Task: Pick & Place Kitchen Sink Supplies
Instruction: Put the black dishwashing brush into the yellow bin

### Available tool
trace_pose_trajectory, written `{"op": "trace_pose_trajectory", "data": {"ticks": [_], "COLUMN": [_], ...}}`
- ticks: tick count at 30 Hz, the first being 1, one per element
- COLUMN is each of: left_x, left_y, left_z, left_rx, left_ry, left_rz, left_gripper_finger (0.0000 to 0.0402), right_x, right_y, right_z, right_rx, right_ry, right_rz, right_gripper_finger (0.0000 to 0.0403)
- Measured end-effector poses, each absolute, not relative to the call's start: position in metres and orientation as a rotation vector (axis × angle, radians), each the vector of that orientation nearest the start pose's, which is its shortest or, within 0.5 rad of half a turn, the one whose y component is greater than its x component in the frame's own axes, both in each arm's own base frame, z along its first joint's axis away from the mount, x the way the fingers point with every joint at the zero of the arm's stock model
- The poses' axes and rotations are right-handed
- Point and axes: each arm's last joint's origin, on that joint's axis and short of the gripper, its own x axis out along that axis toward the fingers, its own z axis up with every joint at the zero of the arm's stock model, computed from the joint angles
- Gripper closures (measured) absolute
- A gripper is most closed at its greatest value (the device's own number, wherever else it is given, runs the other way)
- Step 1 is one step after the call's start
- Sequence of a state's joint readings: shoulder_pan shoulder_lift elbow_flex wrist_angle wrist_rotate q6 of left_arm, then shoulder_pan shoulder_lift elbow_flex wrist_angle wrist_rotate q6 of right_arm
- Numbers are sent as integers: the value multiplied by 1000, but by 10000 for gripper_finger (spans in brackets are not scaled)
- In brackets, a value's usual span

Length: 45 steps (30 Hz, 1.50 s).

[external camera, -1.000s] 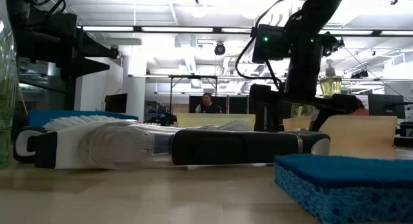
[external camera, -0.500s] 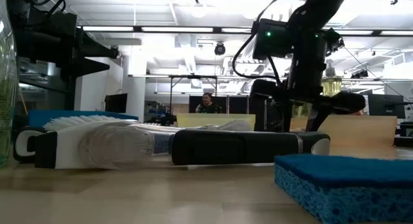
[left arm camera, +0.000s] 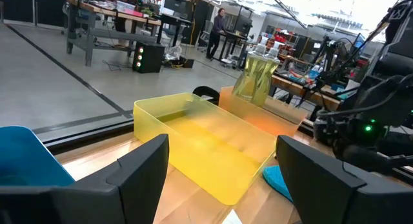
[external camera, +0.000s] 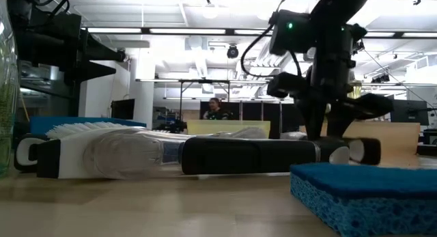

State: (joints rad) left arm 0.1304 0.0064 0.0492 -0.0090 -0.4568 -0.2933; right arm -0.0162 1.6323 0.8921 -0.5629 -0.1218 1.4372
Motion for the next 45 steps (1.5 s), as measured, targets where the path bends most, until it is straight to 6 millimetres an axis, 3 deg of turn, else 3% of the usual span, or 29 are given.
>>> {"op": "trace_pose_trajectory", "data": {"ticks": [11, 20, 31, 39, 45], "left_x": [89, 89, 89, 89, 89], "left_y": [25, 25, 25, 25, 25], "left_z": [179, 179, 179, 179, 179], "left_rx": [-290, -290, -290, -290, -290], "left_ry": [-119, -120, -119, -119, -119], "left_rz": [578, 578, 578, 578, 578], "left_gripper_finger": [121, 121, 121, 121, 121], "right_x": [269, 269, 309, 344, 363], "right_y": [-6, -31, -81, -126, -160], "right_z": [205, 246, 287, 293, 280], "right_rx": [1299, 1215, 1037, 955, 1009], "right_ry": [913, 793, 689, 660, 651], "right_rz": [-770, -678, -614, -635, -699], "right_gripper_finger": [302, 302, 302, 302, 302]}}
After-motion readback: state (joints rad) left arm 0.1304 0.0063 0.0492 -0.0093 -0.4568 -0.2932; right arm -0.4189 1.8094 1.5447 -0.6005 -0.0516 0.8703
